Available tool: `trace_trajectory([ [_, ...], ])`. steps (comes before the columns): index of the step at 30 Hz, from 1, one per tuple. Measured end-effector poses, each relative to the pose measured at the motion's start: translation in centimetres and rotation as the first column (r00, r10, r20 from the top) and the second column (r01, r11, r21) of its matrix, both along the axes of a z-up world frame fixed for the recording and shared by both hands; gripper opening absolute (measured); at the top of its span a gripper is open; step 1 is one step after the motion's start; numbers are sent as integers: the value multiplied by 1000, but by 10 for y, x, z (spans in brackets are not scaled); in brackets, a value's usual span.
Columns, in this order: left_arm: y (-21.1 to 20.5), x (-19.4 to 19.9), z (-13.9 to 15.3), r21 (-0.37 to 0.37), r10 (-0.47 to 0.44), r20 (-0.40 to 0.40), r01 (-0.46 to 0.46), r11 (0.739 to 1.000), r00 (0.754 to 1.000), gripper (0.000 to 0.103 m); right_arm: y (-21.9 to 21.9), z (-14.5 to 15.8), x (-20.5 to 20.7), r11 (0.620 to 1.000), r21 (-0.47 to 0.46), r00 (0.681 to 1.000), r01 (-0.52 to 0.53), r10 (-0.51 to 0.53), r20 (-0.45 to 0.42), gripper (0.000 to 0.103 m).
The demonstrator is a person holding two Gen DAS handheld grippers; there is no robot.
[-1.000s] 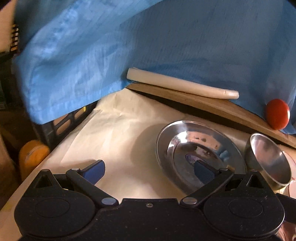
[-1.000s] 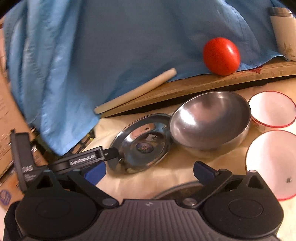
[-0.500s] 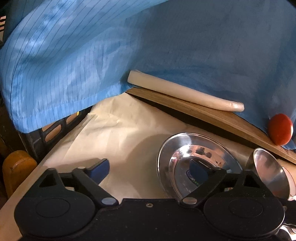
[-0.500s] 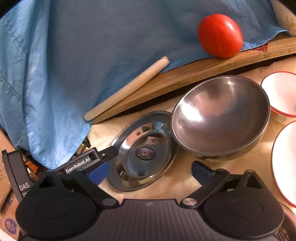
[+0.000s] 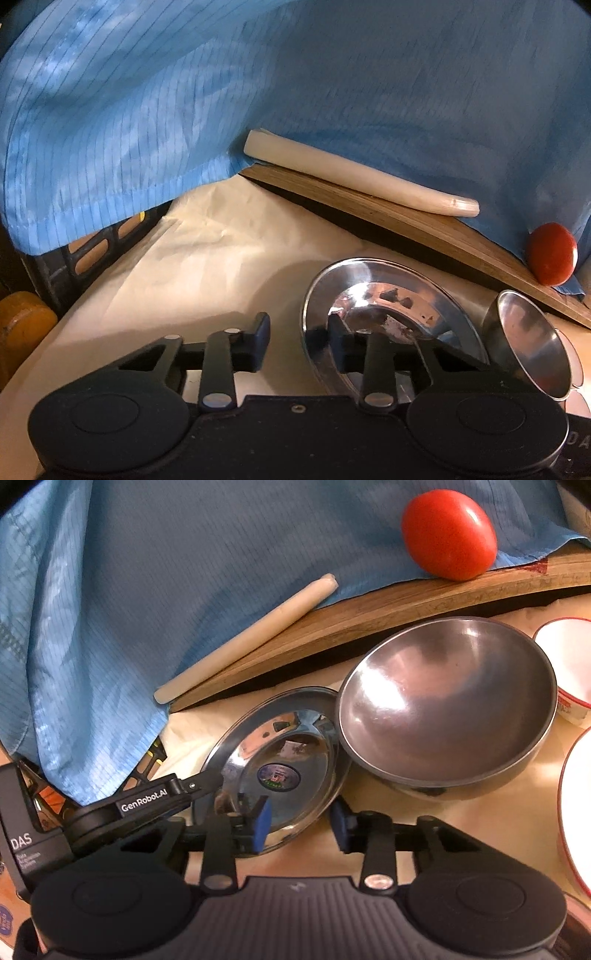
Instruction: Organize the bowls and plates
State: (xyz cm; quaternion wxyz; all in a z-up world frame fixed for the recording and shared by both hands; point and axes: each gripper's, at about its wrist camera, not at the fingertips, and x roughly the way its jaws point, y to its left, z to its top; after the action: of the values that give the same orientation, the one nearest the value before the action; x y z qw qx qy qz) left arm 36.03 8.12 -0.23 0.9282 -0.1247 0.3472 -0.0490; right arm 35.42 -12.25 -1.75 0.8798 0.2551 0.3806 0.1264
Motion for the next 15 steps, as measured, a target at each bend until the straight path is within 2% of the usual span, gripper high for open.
trace_trajectory([
  [2, -1, 0, 0, -3, -6, 1, 6, 1000, 1000, 24, 1, -1, 0, 1000, -8, 1000, -1, 1, 2, 27],
  [4, -2, -1, 1, -3, -11, 5, 11, 1000, 1000, 18, 2, -1, 0, 1000, -16, 1000, -5, 5, 7, 25],
  [15, 0, -16, 7, 29, 24, 12, -24, 999, 1000, 17, 7, 5, -9, 999, -29, 998, -42, 43, 42, 25],
])
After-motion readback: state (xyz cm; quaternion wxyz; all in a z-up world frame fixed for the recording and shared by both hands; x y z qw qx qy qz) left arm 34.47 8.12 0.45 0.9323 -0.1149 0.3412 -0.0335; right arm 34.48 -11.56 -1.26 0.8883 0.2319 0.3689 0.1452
